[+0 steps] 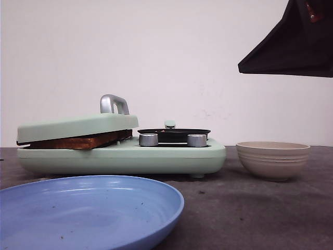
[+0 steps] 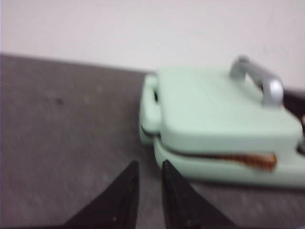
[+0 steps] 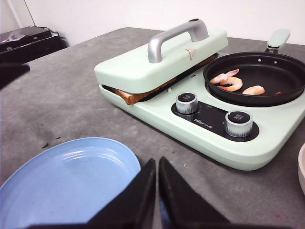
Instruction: Make breakfast with bread and shrimp
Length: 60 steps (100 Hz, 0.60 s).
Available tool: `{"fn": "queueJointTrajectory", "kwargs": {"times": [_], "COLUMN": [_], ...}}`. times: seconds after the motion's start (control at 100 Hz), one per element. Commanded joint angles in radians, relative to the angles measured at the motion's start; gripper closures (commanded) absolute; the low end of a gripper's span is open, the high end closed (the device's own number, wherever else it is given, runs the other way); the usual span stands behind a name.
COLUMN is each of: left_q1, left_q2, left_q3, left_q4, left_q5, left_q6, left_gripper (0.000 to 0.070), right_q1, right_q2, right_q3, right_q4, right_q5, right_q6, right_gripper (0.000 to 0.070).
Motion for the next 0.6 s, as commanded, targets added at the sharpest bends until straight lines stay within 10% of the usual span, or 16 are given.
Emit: {"fn": "queueJointTrajectory", "kwargs": {"times": [0.0, 0.59], "left_q1": [0.000, -0.005], "left_q2": [0.000, 0.002], "left_q3": [-0.019, -0.018], "left_q4": [-0.033, -0.030], "left_q5": [0.007, 0.016], "left_q6": [0.014, 0.016], "left_gripper": [0.0674, 0.0674], "right_q1": [0.011, 0.011], "right_q2": [0.003, 0.003], "right_q3": [0.003, 0.003], "right_q4": [0.010, 0.011], "right_q5": [0.001, 0.001], "right_q6": [0.011, 0.011], "right_gripper": [0.0699, 0.0699]}}
